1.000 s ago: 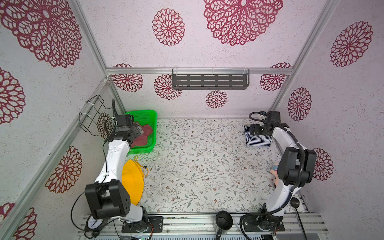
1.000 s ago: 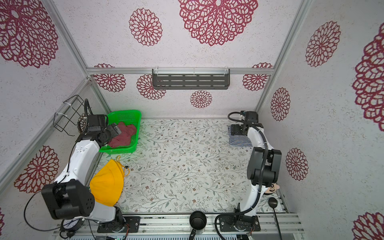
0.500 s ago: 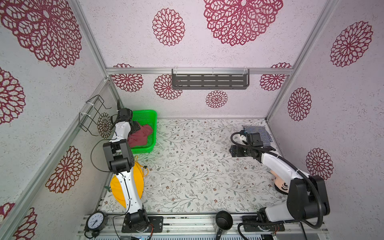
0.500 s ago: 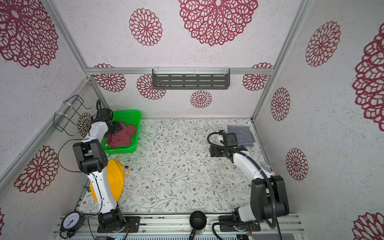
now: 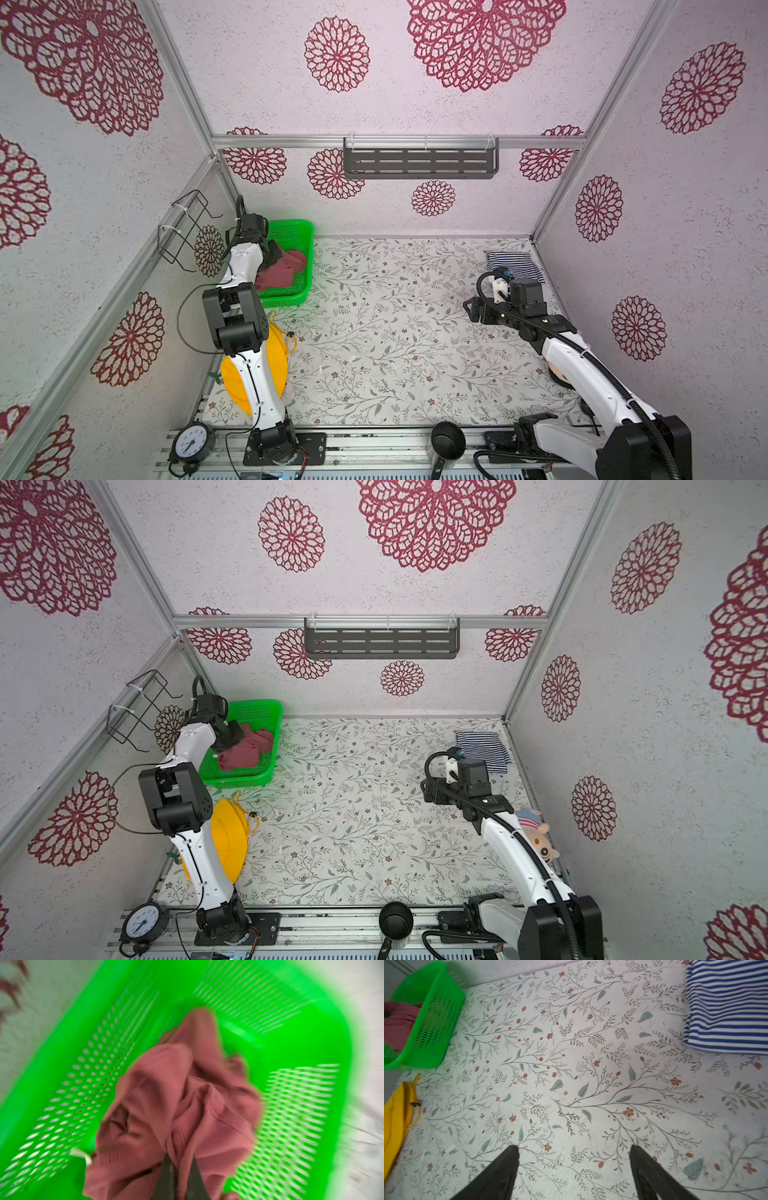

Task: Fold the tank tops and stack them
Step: 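Grasp the pink top in the basket with left gripper while right withdraws, then lift the pink tank top out and drop it on the table with the left gripper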

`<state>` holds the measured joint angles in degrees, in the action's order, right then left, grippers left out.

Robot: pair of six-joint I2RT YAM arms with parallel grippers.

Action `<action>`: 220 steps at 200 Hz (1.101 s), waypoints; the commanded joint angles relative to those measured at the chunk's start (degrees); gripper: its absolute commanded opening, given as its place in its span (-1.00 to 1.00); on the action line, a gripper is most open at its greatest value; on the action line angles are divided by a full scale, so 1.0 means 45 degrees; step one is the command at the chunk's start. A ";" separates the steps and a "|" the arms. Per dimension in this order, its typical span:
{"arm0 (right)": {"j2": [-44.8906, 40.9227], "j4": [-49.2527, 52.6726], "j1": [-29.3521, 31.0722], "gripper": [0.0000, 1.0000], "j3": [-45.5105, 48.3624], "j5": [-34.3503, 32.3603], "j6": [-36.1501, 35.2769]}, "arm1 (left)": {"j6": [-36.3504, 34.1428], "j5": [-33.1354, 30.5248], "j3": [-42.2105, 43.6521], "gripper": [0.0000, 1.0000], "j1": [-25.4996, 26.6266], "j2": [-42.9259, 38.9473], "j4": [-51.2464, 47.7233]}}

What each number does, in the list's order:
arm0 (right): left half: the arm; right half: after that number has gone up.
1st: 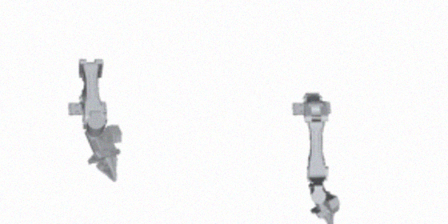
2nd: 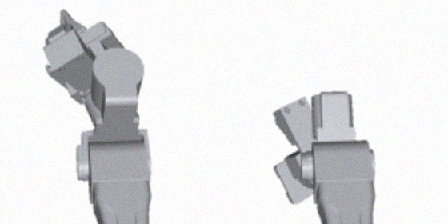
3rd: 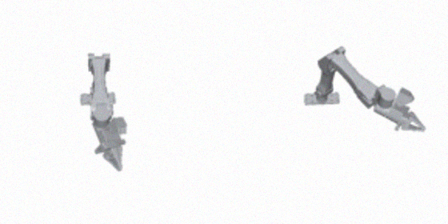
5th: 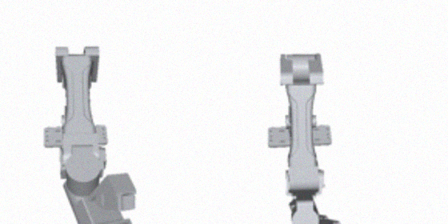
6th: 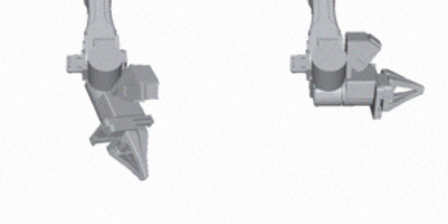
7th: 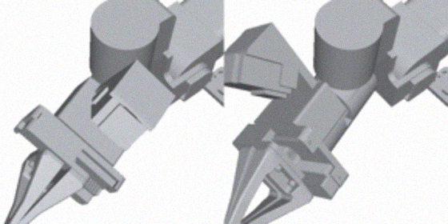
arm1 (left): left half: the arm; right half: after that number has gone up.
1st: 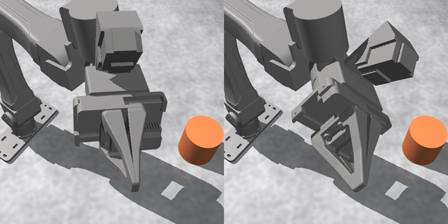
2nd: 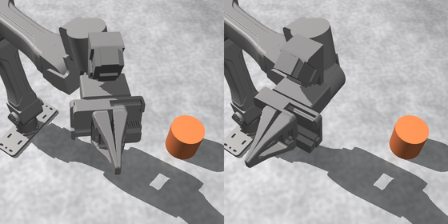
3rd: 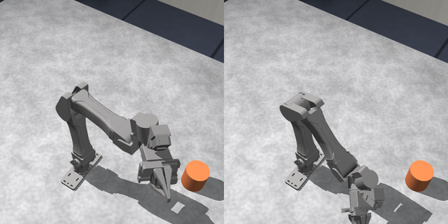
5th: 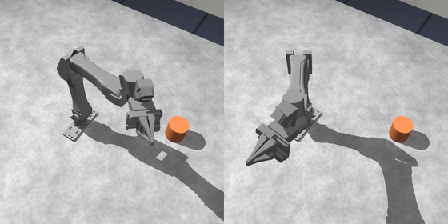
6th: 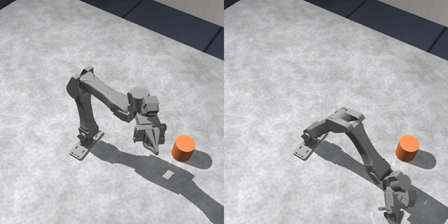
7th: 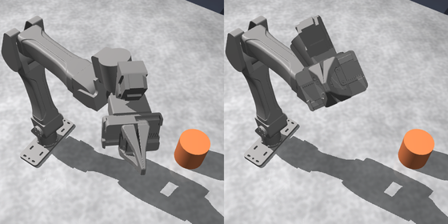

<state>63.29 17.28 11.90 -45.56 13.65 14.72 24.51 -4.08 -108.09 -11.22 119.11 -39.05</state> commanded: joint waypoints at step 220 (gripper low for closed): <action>0.0942 0.0906 0.1238 0.31 0.0049 0.0424 0.0770 | 0.1770 0.3523 0.7687 0.87 0.4294 -0.6732 0.2354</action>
<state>65.23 21.67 12.75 -45.52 20.69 17.85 32.97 16.67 -75.79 7.31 97.12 -28.32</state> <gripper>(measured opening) 0.730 0.968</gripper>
